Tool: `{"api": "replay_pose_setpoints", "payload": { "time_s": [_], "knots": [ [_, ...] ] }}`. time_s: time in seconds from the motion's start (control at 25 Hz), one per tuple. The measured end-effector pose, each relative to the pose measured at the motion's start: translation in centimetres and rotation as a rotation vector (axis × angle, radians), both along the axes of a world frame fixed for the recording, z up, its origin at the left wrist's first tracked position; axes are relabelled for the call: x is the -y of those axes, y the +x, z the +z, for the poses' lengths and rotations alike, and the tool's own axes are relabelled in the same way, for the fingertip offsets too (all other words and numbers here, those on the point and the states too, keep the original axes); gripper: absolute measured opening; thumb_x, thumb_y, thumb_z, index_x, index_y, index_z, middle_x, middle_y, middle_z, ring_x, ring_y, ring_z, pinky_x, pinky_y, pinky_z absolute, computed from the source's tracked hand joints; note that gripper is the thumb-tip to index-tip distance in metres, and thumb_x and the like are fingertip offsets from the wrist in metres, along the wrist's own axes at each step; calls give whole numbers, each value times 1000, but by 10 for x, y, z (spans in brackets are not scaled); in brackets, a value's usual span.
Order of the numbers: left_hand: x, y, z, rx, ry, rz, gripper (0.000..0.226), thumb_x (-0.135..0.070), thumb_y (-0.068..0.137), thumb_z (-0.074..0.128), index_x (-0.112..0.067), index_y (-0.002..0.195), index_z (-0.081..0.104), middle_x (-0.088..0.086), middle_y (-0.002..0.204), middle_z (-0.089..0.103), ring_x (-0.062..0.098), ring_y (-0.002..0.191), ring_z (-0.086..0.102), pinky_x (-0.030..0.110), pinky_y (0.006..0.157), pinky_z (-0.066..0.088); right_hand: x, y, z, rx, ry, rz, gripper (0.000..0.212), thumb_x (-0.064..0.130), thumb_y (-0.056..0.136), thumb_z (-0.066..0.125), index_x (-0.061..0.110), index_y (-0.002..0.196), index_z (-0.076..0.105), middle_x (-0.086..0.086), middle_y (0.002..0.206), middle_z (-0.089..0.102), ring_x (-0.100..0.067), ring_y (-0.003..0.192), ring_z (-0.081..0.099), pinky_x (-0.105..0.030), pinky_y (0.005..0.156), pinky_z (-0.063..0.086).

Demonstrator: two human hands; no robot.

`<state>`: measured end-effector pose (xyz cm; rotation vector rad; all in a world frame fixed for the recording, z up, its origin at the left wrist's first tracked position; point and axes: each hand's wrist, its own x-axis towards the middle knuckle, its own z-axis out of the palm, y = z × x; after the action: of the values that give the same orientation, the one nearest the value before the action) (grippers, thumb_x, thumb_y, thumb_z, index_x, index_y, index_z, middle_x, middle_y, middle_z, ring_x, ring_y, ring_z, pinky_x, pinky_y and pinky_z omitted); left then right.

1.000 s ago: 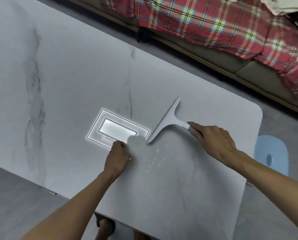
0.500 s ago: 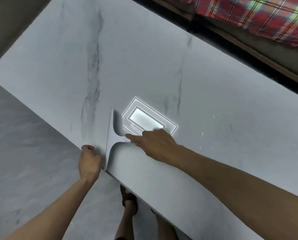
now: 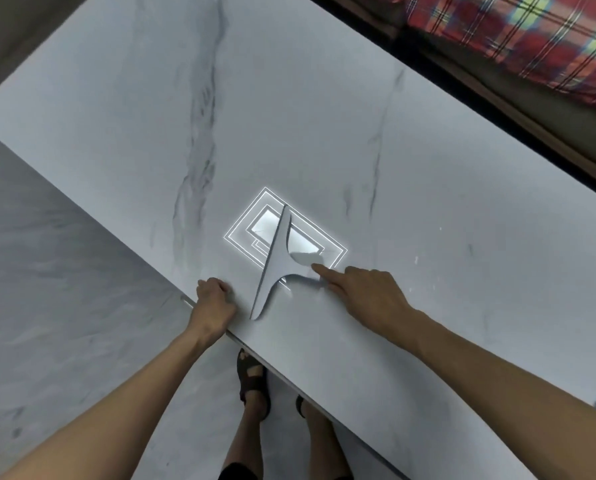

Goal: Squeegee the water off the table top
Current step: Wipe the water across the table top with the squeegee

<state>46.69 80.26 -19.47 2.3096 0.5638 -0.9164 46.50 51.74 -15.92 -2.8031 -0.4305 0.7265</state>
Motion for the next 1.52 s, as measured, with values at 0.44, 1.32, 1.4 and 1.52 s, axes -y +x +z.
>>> {"api": "replay_pose_setpoints", "payload": {
  "time_s": [0.44, 1.32, 1.4, 1.52],
  "knots": [
    [111, 15, 11, 89, -155, -327, 23, -6, 79, 49, -21, 95, 41, -3, 90, 52, 19, 74, 52, 25, 53, 33, 162, -58, 81, -42, -169, -405, 43, 54, 99, 17, 55, 140, 27, 11, 82, 64, -21, 71, 59, -32, 60, 39],
    [217, 63, -15, 29, 73, -501, 27, -7, 85, 35, -3, 108, 47, 32, 135, 39, 45, 130, 34, 46, 96, 44, 221, -10, 66, -188, 27, -520, 41, 34, 103, 36, 33, 144, 39, 5, 74, 63, -18, 68, 59, -34, 70, 52],
    [227, 60, -12, 139, 48, -505, 15, -6, 83, 35, -8, 92, 46, 19, 112, 53, 38, 105, 51, 40, 78, 46, 238, 2, 76, -164, 76, -566, 31, 44, 102, 32, 29, 119, 53, 10, 67, 57, -17, 63, 56, -32, 63, 48],
    [254, 56, -15, 170, -6, -589, 9, -8, 78, 43, -11, 87, 45, 11, 102, 49, 34, 91, 53, 37, 70, 43, 267, 67, 68, -6, 73, -664, 32, 43, 103, 27, 18, 99, 48, -9, 84, 66, -36, 79, 60, -41, 74, 49]
  ]
}}
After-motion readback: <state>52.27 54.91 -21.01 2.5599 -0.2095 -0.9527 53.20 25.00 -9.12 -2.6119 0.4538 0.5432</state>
